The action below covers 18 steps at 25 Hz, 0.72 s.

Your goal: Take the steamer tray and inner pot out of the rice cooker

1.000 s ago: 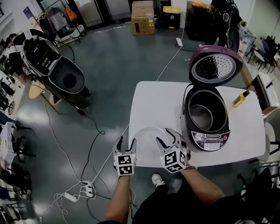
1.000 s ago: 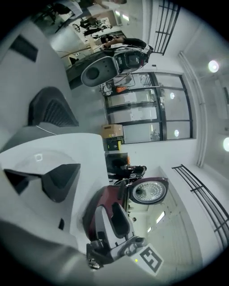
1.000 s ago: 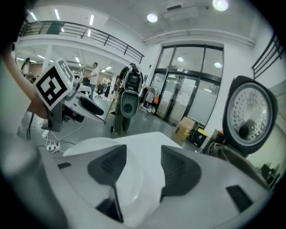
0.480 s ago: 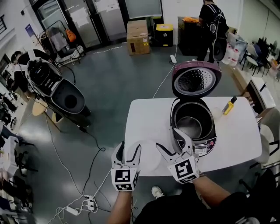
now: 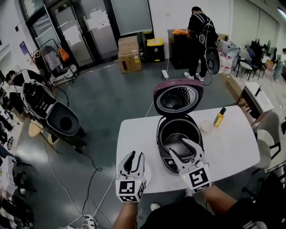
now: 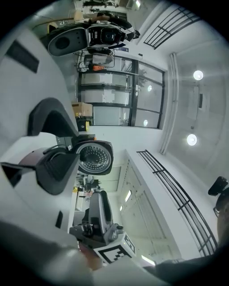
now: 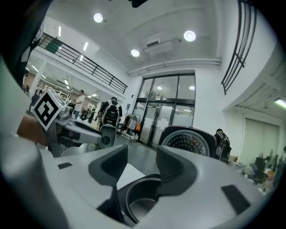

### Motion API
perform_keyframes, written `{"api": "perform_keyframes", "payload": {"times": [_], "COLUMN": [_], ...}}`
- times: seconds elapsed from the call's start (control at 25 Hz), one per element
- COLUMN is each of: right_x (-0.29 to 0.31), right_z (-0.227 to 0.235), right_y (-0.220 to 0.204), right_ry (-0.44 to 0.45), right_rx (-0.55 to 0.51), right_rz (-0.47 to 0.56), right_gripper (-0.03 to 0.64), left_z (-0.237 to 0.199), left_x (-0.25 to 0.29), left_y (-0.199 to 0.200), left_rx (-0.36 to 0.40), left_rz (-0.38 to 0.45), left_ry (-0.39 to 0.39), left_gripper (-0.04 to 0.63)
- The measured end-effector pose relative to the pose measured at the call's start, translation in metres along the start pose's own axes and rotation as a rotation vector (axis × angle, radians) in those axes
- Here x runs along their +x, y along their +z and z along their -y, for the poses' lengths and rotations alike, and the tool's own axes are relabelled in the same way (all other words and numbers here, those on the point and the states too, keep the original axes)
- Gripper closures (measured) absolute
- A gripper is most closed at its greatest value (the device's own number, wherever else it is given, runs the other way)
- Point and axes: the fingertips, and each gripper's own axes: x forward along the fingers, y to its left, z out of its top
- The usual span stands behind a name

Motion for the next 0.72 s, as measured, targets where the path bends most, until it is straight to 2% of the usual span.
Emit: {"api": "perform_keyframes", "payload": {"times": [0.16,0.24,0.32,0.44,0.56,0.72], "right_x": [-0.014,-0.016,-0.018,-0.023,-0.026,-0.026], "right_z": [0.040,0.057,0.071,0.092,0.115,0.146], "right_y": [-0.008,-0.018,-0.033,-0.061,-0.092,-0.135], "right_ry": [-0.014,0.011,0.052,0.128,0.213,0.283], "right_rx": [0.046,0.087,0.179,0.357,0.604,0.981], "right_rz": [-0.010,-0.018,-0.045,-0.118,-0.198,-0.288], "right_gripper": [0.414,0.398,0.365,0.342,0.321,0.319], "left_z": [0.029,0.040,0.049,0.062,0.076,0.084], "left_x": [0.027,0.041,0.053,0.070,0.088,0.108], "left_y": [0.011,0.011,0.006,-0.010,-0.036,-0.061], "left_rx": [-0.012,-0.067,-0.184,-0.405,-0.608,-0.870], "left_rz": [-0.003,-0.022,-0.052,-0.116,-0.220,-0.322], "left_ry": [-0.037,-0.066,-0.108,-0.184,-0.251,-0.300], "left_gripper": [0.471,0.455,0.410,0.352,0.266,0.197]}}
